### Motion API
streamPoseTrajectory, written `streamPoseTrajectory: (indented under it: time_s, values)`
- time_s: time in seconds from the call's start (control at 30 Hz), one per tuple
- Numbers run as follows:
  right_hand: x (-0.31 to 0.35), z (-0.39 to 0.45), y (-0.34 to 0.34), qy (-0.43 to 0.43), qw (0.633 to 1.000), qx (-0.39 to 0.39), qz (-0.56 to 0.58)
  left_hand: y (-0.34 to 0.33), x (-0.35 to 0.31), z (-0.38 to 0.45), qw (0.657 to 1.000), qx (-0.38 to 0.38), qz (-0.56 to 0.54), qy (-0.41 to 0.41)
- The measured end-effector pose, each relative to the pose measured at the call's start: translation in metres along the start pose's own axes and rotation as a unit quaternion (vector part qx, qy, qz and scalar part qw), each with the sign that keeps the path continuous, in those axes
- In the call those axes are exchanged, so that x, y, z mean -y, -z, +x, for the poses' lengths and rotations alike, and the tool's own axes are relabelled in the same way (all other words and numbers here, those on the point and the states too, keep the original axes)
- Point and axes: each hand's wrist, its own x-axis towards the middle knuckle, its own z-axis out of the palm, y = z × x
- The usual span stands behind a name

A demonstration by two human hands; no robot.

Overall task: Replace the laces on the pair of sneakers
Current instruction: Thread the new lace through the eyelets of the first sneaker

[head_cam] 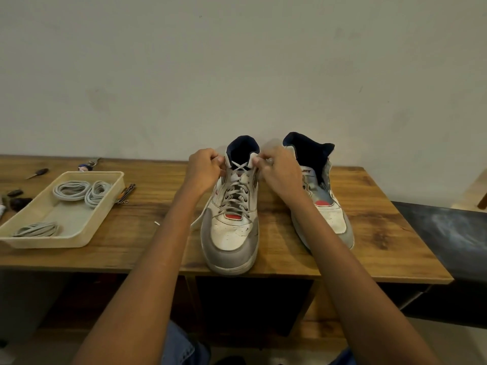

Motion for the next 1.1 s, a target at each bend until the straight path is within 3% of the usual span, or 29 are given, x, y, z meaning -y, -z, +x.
streamPoseTrajectory:
  time_s: [0.17,0.33,0.43,0.5,0.57,0.67,0.77,0.83,0.9,0.97,1.1]
  values:
    - [-0.004,0.002,0.002,-0.046,0.998,-0.049,0.017,0.009,0.005,0.001,0.999,-0.010,0.023,0.046]
    - [-0.003,0.010,0.000,0.008,0.999,-0.018,-0.028,0.016,0.006,0.002,0.992,-0.033,0.120,-0.017]
    - [0.001,0.009,0.007,0.050,0.983,0.027,-0.177,0.017,0.002,-0.001,0.980,-0.032,0.190,-0.043]
    - [0.006,0.008,0.012,0.070,0.958,0.017,-0.278,0.016,-0.004,-0.005,0.979,-0.022,0.201,-0.011]
    - [0.012,0.007,0.015,0.064,0.950,0.014,-0.306,0.015,-0.009,-0.008,0.977,-0.026,0.209,0.023]
    - [0.018,0.006,0.010,-0.017,0.980,0.027,-0.195,0.014,-0.016,-0.011,0.991,-0.018,0.125,0.050]
    - [0.019,0.005,0.003,-0.074,0.995,-0.036,-0.058,0.006,-0.014,-0.007,0.993,-0.006,-0.033,0.111]
    - [0.018,0.005,0.000,-0.113,0.992,-0.053,0.028,-0.002,-0.009,-0.005,0.976,-0.030,-0.142,0.162]
    - [0.021,0.007,-0.002,-0.181,0.961,-0.040,0.207,-0.009,-0.007,-0.003,0.948,-0.084,-0.246,0.185]
    - [0.025,0.010,-0.003,-0.218,0.914,-0.043,0.339,-0.010,-0.011,-0.004,0.943,-0.139,-0.273,0.132]
    - [0.033,0.020,-0.006,-0.098,0.952,-0.062,0.283,-0.010,-0.022,-0.006,0.957,-0.137,-0.252,-0.036]
